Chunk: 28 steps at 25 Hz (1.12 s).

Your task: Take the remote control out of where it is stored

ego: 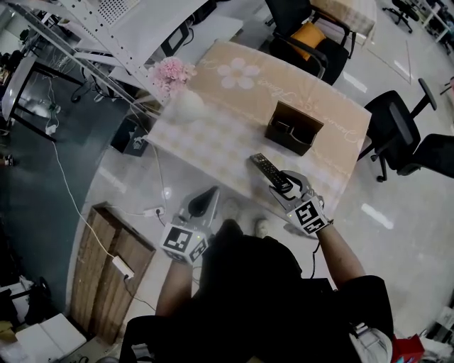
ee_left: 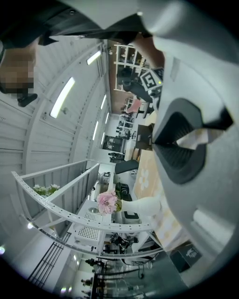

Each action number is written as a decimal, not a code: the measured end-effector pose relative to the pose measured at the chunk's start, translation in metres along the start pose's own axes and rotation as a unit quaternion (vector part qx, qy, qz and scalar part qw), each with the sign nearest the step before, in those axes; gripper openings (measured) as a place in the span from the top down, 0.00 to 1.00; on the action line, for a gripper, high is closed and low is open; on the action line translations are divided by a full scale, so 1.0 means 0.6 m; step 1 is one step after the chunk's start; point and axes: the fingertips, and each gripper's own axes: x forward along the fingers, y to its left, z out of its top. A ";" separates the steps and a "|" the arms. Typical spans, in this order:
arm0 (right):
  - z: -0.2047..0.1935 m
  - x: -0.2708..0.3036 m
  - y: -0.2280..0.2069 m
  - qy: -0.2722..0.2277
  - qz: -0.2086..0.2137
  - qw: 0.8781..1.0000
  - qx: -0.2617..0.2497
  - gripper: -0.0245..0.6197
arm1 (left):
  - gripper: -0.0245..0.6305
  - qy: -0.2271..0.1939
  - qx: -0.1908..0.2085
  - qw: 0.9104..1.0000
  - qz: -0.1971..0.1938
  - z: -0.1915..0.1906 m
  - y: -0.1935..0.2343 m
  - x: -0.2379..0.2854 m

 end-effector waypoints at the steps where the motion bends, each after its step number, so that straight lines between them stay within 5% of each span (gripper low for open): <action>1: -0.011 0.000 0.001 0.006 0.000 1.000 -0.003 0.62 | 0.96 0.000 -0.001 1.000 0.002 -0.002 -0.003 -0.003; 6: -0.051 -0.006 -0.004 0.048 -0.019 0.998 -0.048 0.78 | 0.96 0.001 -0.004 1.000 0.015 -0.016 -0.016 -0.020; 28: -0.150 -0.003 -0.010 0.144 -0.023 0.982 -0.119 0.76 | 0.96 0.008 -0.008 0.999 0.036 -0.030 -0.037 -0.035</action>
